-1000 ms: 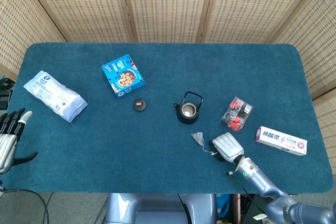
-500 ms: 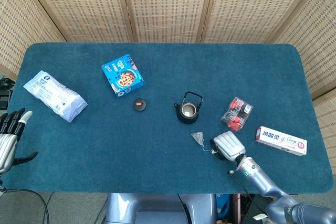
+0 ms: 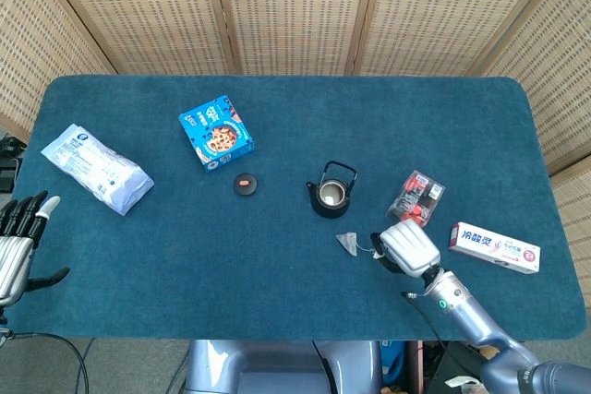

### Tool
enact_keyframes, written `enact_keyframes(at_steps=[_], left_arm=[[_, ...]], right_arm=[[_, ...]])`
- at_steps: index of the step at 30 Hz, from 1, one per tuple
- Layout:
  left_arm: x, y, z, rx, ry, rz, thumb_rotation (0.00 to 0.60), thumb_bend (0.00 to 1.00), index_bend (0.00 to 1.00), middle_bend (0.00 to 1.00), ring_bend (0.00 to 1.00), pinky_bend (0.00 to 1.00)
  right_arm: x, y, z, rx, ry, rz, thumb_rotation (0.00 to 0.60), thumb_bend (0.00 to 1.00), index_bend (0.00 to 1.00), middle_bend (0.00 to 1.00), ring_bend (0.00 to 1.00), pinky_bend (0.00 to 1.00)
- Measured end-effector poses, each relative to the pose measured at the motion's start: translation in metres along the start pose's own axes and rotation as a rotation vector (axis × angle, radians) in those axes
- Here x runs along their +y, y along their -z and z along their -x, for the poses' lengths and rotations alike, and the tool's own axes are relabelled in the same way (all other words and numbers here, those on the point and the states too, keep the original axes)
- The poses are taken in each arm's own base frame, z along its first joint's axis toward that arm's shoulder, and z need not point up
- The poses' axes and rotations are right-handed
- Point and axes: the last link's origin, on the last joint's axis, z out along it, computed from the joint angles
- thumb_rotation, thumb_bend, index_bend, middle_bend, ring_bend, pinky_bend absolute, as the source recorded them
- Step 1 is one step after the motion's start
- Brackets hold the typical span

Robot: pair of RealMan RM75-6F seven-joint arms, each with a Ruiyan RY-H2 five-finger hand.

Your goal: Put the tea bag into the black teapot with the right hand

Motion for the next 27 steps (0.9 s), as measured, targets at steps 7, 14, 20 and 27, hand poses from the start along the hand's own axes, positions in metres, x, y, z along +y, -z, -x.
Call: enact_keyframes(at_steps=[7, 14, 20, 27], left_arm=[[0.002, 0.001, 0.004, -0.014, 0.005, 0.01, 0.6, 0.07, 0.0, 0.0, 0.0, 0.0], [0.002, 0.003, 0.007, -0.024, 0.009, 0.013, 0.6, 0.07, 0.0, 0.0, 0.0, 0.0], [0.002, 0.003, 0.008, -0.027, 0.013, 0.017, 0.6, 0.07, 0.0, 0.0, 0.0, 0.0], [0.001, 0.003, 0.008, -0.023, 0.015, 0.013, 0.6, 0.07, 0.0, 0.0, 0.0, 0.0]], right_arm=[[-0.002, 0.003, -0.029, 0.052, 0.026, -0.015, 0.6, 0.57, 0.67, 0.84, 0.84, 0.87], [-0.004, 0.002, -0.055, 0.099, 0.037, -0.019, 0.6, 0.57, 0.67, 0.84, 0.84, 0.87], [-0.008, -0.001, -0.071, 0.118, 0.038, -0.028, 0.6, 0.57, 0.68, 0.84, 0.84, 0.88], [-0.011, -0.005, -0.091, 0.147, 0.038, -0.036, 0.6, 0.57, 0.68, 0.84, 0.84, 0.88]])
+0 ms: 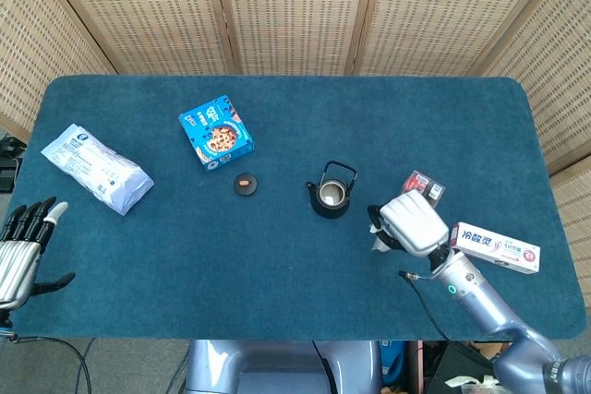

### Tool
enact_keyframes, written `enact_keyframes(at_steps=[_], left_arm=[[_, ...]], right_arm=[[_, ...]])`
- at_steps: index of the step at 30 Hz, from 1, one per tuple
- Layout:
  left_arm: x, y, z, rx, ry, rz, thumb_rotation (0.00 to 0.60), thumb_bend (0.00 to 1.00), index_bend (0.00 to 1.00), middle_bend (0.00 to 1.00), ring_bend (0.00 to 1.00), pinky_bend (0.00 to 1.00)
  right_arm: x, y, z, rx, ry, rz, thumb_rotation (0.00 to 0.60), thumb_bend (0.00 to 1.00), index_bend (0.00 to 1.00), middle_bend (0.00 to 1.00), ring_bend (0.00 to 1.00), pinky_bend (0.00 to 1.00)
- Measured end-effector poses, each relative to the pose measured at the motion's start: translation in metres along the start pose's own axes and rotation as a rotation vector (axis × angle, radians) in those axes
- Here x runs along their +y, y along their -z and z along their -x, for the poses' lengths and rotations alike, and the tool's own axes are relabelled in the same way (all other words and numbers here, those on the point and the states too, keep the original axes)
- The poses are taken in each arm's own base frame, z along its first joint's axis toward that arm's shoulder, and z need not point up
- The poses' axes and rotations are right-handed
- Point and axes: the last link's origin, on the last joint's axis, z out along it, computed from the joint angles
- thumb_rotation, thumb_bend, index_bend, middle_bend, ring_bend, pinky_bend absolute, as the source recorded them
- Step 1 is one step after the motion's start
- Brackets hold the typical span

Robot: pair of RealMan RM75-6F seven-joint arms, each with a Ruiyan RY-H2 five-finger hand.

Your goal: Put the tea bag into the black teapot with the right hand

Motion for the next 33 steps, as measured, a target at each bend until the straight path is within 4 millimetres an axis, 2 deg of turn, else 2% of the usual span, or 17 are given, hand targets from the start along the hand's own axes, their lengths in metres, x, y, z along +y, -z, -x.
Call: enact_keyframes(at_steps=[8, 22, 33], left_arm=[[0.0, -0.003, -0.001, 0.003, 0.006, -0.003, 0.6, 0.07, 0.0, 0.0, 0.0, 0.0], [0.002, -0.005, 0.001, -0.003, 0.007, 0.0, 0.6, 0.07, 0.0, 0.0, 0.0, 0.0], [0.0, -0.006, 0.005, -0.016, 0.005, -0.009, 0.6, 0.07, 0.0, 0.0, 0.0, 0.0]], right_arm=[[0.002, -0.011, -0.021, 0.015, 0.003, -0.002, 0.6, 0.57, 0.68, 0.84, 0.84, 0.88], [-0.004, -0.031, -0.044, 0.018, -0.002, -0.023, 0.6, 0.57, 0.68, 0.84, 0.84, 0.88], [-0.013, -0.062, -0.062, 0.02, 0.009, -0.052, 0.6, 0.57, 0.68, 0.84, 0.84, 0.88]])
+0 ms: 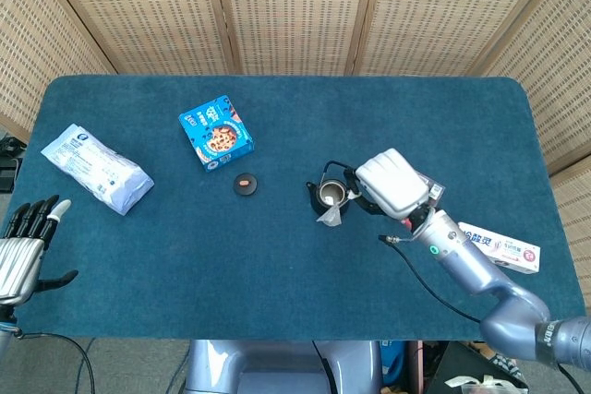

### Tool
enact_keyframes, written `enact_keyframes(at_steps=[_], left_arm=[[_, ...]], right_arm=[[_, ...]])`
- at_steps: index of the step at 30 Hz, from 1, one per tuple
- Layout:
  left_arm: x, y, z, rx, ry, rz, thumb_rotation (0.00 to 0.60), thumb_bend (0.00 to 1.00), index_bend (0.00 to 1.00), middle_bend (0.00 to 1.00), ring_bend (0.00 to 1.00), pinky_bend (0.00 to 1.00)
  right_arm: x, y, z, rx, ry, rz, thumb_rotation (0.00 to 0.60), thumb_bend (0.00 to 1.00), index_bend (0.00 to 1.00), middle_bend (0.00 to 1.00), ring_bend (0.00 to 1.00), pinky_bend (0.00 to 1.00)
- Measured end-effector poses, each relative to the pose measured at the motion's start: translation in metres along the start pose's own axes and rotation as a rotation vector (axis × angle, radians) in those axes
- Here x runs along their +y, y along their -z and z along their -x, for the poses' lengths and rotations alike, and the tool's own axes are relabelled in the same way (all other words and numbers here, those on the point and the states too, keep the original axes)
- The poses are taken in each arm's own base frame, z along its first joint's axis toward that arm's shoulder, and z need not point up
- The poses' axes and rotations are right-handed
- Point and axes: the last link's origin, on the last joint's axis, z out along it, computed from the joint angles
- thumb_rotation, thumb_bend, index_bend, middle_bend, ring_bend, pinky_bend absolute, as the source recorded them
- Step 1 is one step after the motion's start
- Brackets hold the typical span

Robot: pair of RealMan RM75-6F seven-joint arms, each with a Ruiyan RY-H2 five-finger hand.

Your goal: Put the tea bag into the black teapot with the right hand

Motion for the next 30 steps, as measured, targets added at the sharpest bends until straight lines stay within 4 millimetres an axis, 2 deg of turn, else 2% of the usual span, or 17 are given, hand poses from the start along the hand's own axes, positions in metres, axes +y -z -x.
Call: enact_keyframes(at_steps=[9, 30], left_arm=[[-0.006, 0.0, 0.005, -0.014, 0.006, -0.017, 0.6, 0.07, 0.0, 0.0, 0.0, 0.0], [-0.016, 0.003, 0.013, -0.032, 0.011, -0.046, 0.6, 0.07, 0.0, 0.0, 0.0, 0.0]], right_arm=[[-0.009, -0.023, -0.002, -0.012, 0.015, -0.016, 0.6, 0.57, 0.68, 0.84, 0.84, 0.88], [-0.006, -0.047, 0.006, -0.048, 0.026, 0.005, 0.6, 0.57, 0.68, 0.84, 0.84, 0.88]])
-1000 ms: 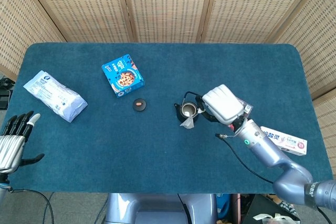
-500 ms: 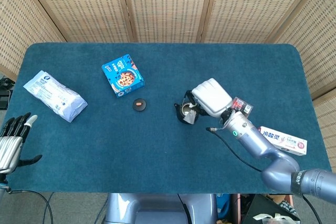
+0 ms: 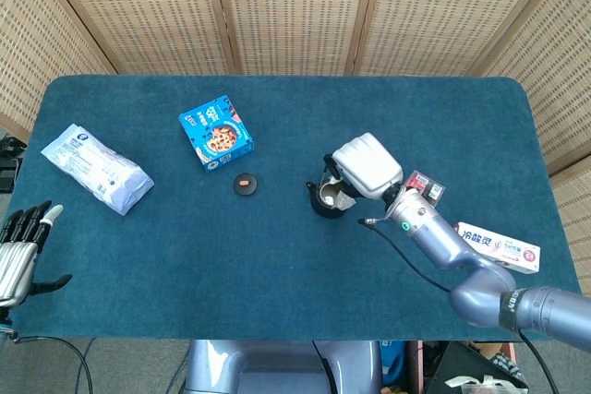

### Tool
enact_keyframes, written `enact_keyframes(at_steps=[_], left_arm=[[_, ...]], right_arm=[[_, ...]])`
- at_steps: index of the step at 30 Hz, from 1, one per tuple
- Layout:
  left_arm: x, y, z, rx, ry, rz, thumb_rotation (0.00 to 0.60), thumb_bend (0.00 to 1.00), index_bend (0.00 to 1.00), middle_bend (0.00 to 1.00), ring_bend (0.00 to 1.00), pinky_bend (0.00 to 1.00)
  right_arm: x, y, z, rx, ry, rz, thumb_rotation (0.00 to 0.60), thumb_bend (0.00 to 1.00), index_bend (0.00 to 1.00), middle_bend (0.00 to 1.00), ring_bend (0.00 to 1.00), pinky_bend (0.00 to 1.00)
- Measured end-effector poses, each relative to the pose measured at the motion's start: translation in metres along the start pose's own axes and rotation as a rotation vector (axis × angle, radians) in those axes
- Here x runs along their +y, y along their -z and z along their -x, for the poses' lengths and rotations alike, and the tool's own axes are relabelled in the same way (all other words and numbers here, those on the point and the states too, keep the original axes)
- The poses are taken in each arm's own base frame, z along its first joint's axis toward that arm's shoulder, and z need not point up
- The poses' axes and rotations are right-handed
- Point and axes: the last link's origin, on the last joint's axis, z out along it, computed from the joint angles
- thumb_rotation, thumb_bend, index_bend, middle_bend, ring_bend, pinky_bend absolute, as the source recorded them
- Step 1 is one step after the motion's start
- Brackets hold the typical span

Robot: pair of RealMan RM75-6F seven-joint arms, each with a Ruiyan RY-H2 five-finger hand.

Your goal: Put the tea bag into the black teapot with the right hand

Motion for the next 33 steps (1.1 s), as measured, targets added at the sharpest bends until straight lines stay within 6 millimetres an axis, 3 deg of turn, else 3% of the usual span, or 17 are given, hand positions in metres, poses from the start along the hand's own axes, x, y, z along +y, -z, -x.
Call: enact_keyframes(at_steps=[19, 33], left_arm=[[-0.004, 0.001, 0.005, -0.014, 0.0, -0.016, 0.6, 0.07, 0.0, 0.0, 0.0, 0.0], [-0.007, 0.004, 0.008, -0.025, 0.004, -0.025, 0.6, 0.07, 0.0, 0.0, 0.0, 0.0]], right_arm=[[0.008, -0.013, 0.01, -0.031, -0.002, 0.028, 0.6, 0.57, 0.68, 0.84, 0.84, 0.88], [0.011, -0.013, 0.038, -0.088, -0.026, 0.038, 0.6, 0.57, 0.68, 0.84, 0.84, 0.88]])
